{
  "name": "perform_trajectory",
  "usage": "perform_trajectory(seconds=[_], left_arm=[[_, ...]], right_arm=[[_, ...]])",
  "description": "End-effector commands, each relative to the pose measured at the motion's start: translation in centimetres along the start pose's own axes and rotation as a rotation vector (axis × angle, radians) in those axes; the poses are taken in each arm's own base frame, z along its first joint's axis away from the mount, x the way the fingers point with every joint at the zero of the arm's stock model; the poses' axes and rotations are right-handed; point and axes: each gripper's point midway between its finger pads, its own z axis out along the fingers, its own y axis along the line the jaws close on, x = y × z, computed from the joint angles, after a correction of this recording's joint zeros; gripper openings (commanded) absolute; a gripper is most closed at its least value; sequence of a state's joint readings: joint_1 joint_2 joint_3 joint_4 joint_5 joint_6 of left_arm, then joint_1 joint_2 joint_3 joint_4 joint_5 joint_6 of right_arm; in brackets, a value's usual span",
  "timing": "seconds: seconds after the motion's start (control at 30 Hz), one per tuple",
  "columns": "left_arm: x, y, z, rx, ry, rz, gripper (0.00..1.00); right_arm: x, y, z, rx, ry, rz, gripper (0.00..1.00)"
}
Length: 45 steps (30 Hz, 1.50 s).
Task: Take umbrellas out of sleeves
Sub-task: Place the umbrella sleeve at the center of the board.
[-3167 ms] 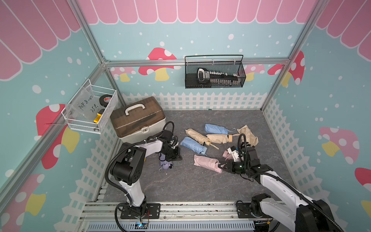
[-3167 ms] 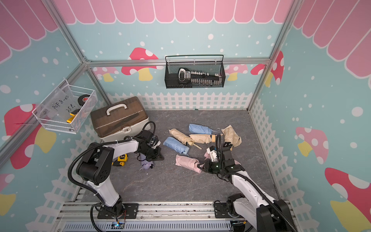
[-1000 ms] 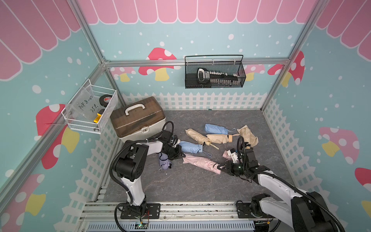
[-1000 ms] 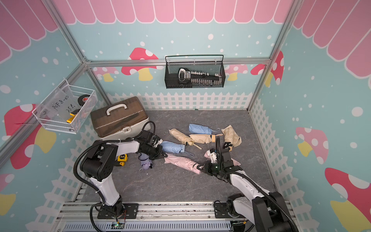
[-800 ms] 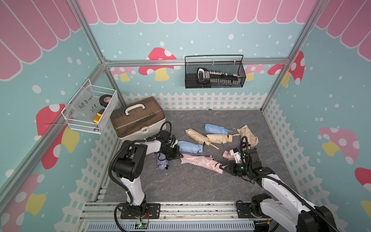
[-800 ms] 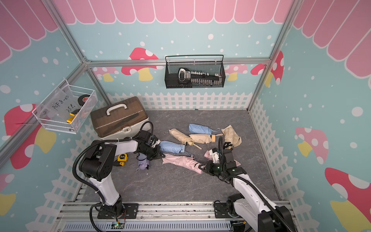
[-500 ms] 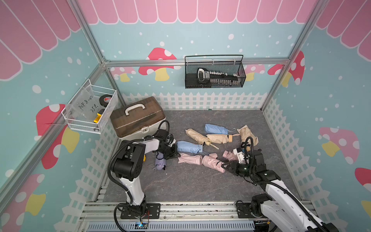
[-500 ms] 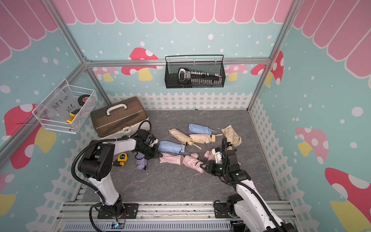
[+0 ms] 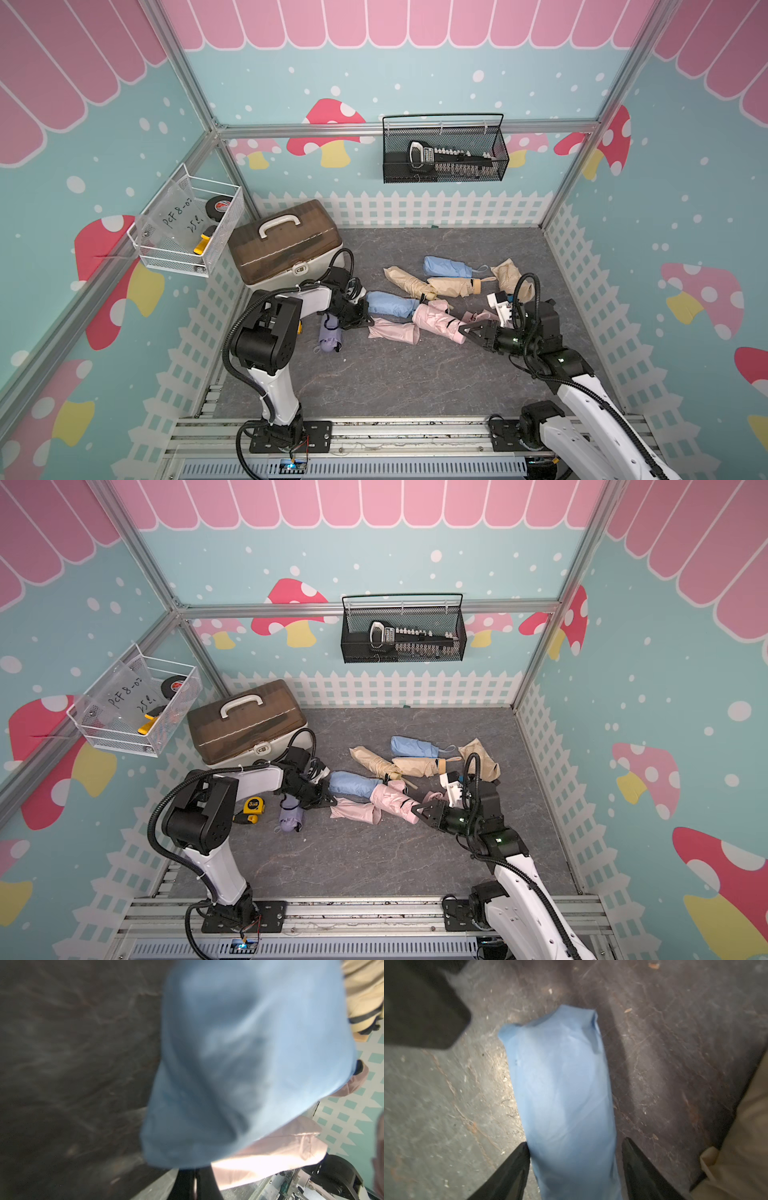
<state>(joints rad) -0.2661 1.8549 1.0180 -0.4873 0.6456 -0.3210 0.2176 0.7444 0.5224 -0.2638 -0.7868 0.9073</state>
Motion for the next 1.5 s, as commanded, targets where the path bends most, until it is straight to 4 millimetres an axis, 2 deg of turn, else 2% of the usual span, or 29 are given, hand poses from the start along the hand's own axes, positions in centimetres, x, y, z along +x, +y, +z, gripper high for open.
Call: perform_trajectory(seconds=[0.0,0.13,0.3,0.53,0.73,0.87,1.03,1.13,1.3,1.47], left_arm=[[0.4,-2.0,0.4,0.027,0.025,0.078,0.00],[1.1,-3.7,1.7,0.061,0.048,0.079,0.00],[1.2,-4.8,2.9,0.096,0.037,0.050,0.00],[1.1,-4.8,3.4,0.095,0.033,0.024,0.00],[2.1,-5.4,4.3,0.105,0.043,0.021,0.00],[2.7,-5.1,4.5,0.100,0.046,0.016,0.00],[3.1,-4.7,4.5,0.092,0.052,0.009,0.00],[3.1,-4.7,4.5,0.089,0.049,0.011,0.00],[3.0,-4.7,4.6,0.080,0.044,0.010,0.00],[3.0,-5.0,4.6,0.075,0.041,0.014,0.00]], right_arm=[[-1.6,3.4,-0.1,-0.122,-0.010,-0.056,0.09],[-1.7,2.9,0.7,-0.134,0.011,-0.053,0.09],[-0.8,0.7,2.0,-0.138,0.032,-0.015,0.09],[0.5,-1.3,3.6,-0.140,0.060,0.021,0.08],[1.9,-3.1,5.6,-0.124,0.113,0.030,0.08],[2.5,-4.8,6.7,-0.100,0.126,0.037,0.08],[4.6,-8.1,7.4,-0.026,0.192,0.053,0.10],[5.4,-9.6,7.5,0.025,0.222,0.054,0.22],[5.3,-9.8,6.9,0.088,0.222,0.009,0.52],[5.0,-9.9,5.4,0.207,0.259,-0.052,0.65]])
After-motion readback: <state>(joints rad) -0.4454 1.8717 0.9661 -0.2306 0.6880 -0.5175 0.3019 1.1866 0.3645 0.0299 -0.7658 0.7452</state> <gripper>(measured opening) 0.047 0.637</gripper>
